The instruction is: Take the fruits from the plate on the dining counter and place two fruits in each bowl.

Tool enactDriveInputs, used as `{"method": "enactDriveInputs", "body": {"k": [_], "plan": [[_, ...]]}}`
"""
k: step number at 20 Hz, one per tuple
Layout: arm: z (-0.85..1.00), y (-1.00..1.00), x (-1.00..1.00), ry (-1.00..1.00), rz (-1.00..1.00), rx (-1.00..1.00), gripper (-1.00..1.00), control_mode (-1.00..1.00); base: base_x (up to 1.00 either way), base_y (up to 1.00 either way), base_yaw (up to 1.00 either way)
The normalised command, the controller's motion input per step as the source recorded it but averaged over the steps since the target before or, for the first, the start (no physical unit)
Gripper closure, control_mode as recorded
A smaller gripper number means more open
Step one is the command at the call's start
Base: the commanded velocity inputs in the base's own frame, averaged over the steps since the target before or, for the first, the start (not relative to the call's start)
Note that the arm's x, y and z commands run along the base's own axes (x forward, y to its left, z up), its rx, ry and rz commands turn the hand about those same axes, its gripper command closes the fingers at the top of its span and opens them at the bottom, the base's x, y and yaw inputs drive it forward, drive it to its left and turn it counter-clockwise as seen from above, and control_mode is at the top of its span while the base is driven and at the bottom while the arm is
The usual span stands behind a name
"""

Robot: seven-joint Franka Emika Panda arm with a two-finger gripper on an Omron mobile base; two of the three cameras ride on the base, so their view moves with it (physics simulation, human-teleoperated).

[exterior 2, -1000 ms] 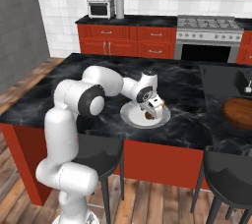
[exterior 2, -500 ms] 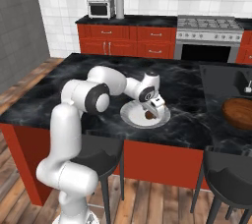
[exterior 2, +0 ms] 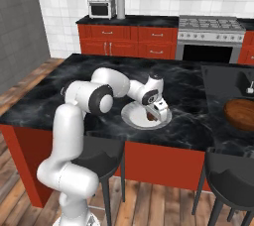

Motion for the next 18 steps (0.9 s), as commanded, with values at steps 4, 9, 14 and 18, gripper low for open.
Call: {"method": "enactDriveInputs", "body": {"k": [4, 9, 14, 18], "plan": [[0.26, -0.01, -0.01, 0.0, 0.0, 0.08, 1.0, -1.0, 0.0, 0.0, 0.0], [0.65, 0.0, -0.17, 0.0, 0.0, 0.01, 1.0, -1.0, 0.0, 0.0, 0.0], [0.36, 0.0, -0.2, 0.01, 0.0, -0.1, 1.0, -1.0, 0.0, 0.0, 0.0], [0.0, -0.01, 0.0, 0.01, 0.0, 0.0, 1.0, -1.0, 0.0, 0.0, 0.0]]}}
